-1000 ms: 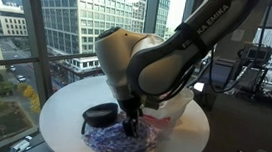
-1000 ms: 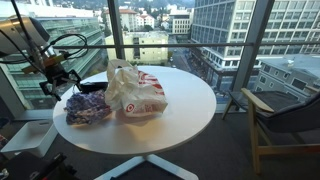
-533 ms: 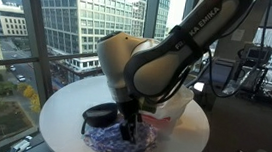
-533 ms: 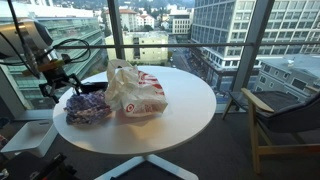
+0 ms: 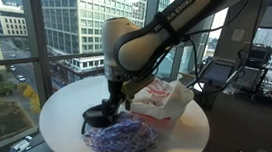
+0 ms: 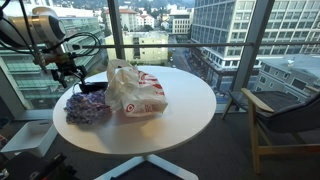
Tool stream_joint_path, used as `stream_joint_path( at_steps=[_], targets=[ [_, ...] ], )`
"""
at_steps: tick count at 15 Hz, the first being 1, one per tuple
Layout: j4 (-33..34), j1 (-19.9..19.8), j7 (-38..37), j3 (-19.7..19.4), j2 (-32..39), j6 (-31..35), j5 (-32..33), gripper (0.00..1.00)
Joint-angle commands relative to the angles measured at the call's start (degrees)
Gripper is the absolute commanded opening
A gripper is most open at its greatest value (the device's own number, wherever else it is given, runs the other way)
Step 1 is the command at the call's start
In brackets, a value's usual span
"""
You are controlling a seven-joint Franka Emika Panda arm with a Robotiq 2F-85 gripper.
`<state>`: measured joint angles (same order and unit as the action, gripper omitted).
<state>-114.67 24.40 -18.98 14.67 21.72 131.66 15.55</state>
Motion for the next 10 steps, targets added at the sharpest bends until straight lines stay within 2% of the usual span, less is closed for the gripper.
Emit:
stream_joint_path(
  at_steps=[1,5,10],
  targets=[
    [6.2,1.3,-7.9,-3.1,3.5,1.7,-0.9,1.0],
    [12.0,1.6,-15.4,-6.0,7.8,3.0,-2.8,1.0],
    [17.5,3.7,-28.8,-10.5,13.7,4.1,-2.5,1.0]
  ],
)
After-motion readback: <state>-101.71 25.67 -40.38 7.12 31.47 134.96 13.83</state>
